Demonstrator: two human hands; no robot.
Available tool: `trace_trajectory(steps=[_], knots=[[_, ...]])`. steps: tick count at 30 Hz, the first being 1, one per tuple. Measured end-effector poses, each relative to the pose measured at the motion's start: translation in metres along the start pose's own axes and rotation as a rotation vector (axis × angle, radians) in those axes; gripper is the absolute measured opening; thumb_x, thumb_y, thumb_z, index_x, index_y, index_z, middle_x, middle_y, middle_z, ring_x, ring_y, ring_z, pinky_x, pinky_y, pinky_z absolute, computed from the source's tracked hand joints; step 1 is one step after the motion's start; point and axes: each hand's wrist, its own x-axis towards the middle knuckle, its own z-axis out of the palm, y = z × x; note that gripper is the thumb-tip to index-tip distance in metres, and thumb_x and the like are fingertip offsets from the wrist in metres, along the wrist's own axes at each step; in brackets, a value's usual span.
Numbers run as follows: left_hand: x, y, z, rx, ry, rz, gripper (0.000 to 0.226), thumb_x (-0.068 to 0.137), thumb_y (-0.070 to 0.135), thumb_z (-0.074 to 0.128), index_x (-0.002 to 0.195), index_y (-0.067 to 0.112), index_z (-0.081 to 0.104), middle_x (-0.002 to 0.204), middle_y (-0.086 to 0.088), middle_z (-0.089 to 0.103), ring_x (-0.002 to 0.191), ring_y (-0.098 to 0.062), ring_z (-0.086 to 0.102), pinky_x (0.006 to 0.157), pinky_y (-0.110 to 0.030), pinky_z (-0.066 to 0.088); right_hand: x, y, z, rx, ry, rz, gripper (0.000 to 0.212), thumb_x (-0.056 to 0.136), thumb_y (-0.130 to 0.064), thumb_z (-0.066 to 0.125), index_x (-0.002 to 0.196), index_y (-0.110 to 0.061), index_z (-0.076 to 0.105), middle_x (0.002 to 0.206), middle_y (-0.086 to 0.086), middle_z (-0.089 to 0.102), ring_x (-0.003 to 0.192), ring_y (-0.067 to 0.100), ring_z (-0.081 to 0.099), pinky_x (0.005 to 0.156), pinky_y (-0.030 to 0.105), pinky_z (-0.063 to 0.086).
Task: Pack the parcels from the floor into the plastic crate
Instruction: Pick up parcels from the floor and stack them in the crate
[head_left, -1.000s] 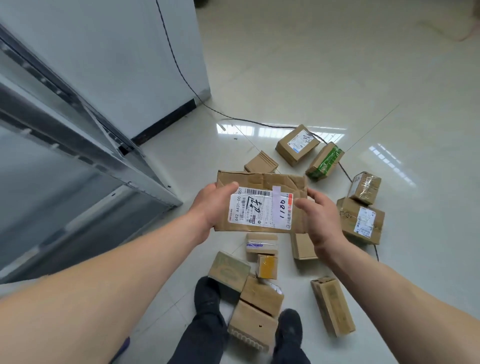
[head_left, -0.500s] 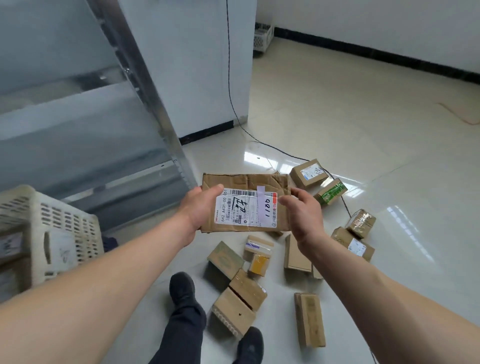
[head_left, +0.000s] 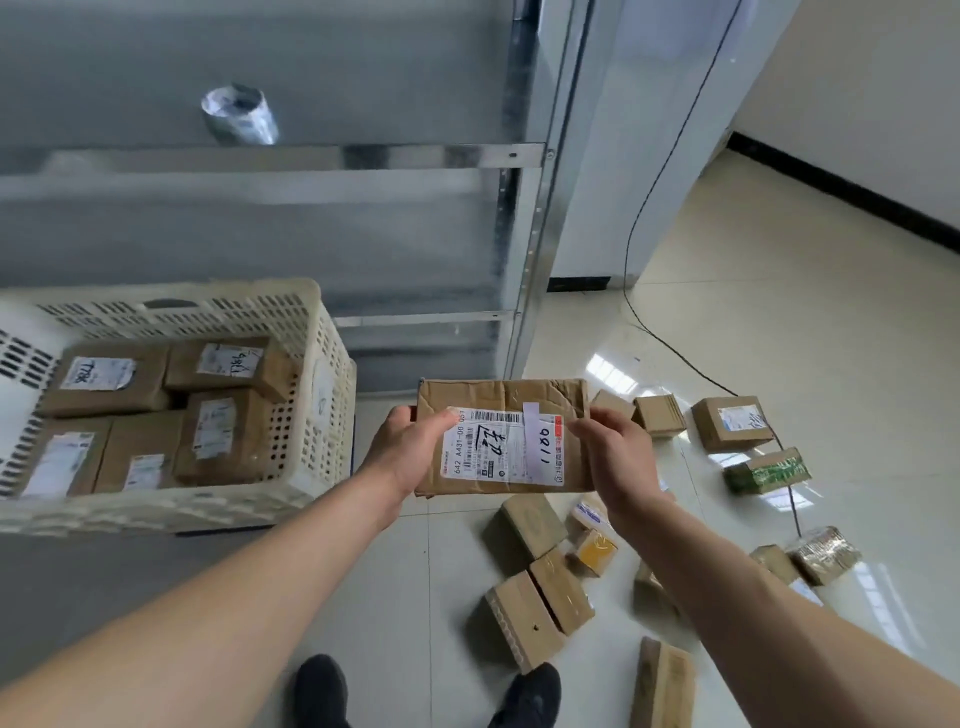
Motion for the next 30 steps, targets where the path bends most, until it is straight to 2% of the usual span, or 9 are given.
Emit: trace_trajectory(steps=[4, 7, 10, 12, 14, 17, 22, 27, 30], knots=[[0.01, -0.026, -0.082, -0.051, 0.043, 0.016, 0.046, 0.083, 0.052, 0.062, 0.111, 0.017, 0.055, 0.102, 0.001, 0.067, 0.089, -0.014, 0.061, 0.07, -0.029, 0.048, -0.017, -0.01, 0.085, -0.024, -0.027, -0.002, 0.016, 0.096, -0.009, 0.058, 0.107, -0.011, 0.07, 0.088, 0.012, 0.076, 0.067, 0.019, 0.075, 0.051, 0.027, 0.057], [0.02, -0.044, -0.146, -0.069, 0.065, 0.015, 0.045, 0.083, 0.053, 0.061, 0.112, 0.022, 0.047, 0.11, 0.005, 0.058, 0.103, -0.016, 0.051, 0.083, -0.03, 0.038, -0.03, -0.015, 0.153, -0.048, -0.054, 0.004, 0.017, 0.094, -0.007, 0.058, 0.099, -0.017, 0.07, 0.087, 0.012, 0.077, 0.075, 0.027, 0.076, 0.058, 0.036, 0.062], [0.031, -0.058, -0.207, -0.091, 0.07, -0.005, 0.068, 0.089, 0.049, 0.06, 0.144, 0.017, 0.037, 0.144, -0.004, 0.044, 0.13, -0.022, 0.041, 0.098, -0.033, 0.031, -0.037, -0.016, 0.219, -0.069, -0.067, -0.006, 0.018, 0.093, -0.006, 0.058, 0.095, -0.018, 0.071, 0.087, 0.013, 0.077, 0.079, 0.029, 0.075, 0.062, 0.038, 0.062], [0.035, -0.062, -0.236, -0.083, 0.087, 0.003, 0.072, 0.093, 0.045, 0.058, 0.15, 0.012, 0.03, 0.154, -0.008, 0.034, 0.138, -0.024, 0.034, 0.096, -0.031, 0.028, -0.041, -0.017, 0.248, -0.063, -0.094, -0.011, 0.016, 0.091, -0.008, 0.06, 0.093, -0.018, 0.071, 0.085, 0.011, 0.078, 0.08, 0.029, 0.075, 0.067, 0.043, 0.063], [0.041, -0.069, -0.27, -0.104, 0.101, -0.004, 0.069, 0.093, 0.044, 0.057, 0.149, 0.012, 0.031, 0.154, -0.007, 0.034, 0.134, -0.022, 0.036, 0.098, -0.033, 0.029, -0.043, -0.017, 0.284, -0.086, -0.122, -0.014, 0.016, 0.084, -0.013, 0.062, 0.096, -0.015, 0.073, 0.084, 0.008, 0.078, 0.082, 0.03, 0.076, 0.076, 0.051, 0.063], [0.05, -0.076, -0.307, -0.11, 0.122, -0.031, 0.082, 0.088, 0.052, 0.059, 0.152, 0.013, 0.026, 0.159, -0.007, 0.028, 0.141, -0.024, 0.031, 0.11, -0.041, 0.027, -0.046, -0.023, 0.322, -0.138, -0.156, -0.035, 0.024, 0.075, -0.019, 0.063, 0.094, -0.011, 0.076, 0.078, 0.005, 0.077, 0.08, 0.03, 0.076, 0.077, 0.052, 0.063], [0.068, -0.082, -0.343, -0.102, 0.167, -0.062, 0.101, 0.06, 0.076, 0.058, 0.14, 0.015, 0.044, 0.145, -0.009, 0.05, 0.13, -0.031, 0.046, 0.108, -0.051, 0.036, -0.033, -0.029, 0.361, -0.201, -0.229, -0.043, 0.04, 0.065, -0.028, 0.061, 0.098, -0.012, 0.075, 0.085, 0.006, 0.078, 0.082, 0.026, 0.076, 0.077, 0.048, 0.064], [0.087, -0.073, -0.362, -0.131, 0.173, -0.085, 0.067, 0.092, 0.047, 0.058, 0.145, 0.012, 0.036, 0.151, -0.007, 0.04, 0.128, -0.021, 0.041, 0.096, -0.032, 0.03, -0.007, -0.037, 0.395, -0.247, -0.263, -0.051, 0.036, 0.063, -0.029, 0.062, 0.096, -0.018, 0.073, 0.087, 0.003, 0.078, 0.079, 0.021, 0.076, 0.076, 0.043, 0.064], [0.102, -0.073, -0.369, -0.106, 0.191, -0.105, 0.074, 0.092, 0.044, 0.059, 0.152, 0.018, 0.024, 0.156, -0.003, 0.034, 0.132, -0.019, 0.038, 0.105, -0.036, 0.032, 0.018, -0.045, 0.416, -0.307, -0.315, -0.044, 0.039, 0.062, -0.03, 0.062, 0.099, -0.021, 0.07, 0.091, 0.005, 0.078, 0.084, 0.025, 0.076, 0.081, 0.05, 0.063]])
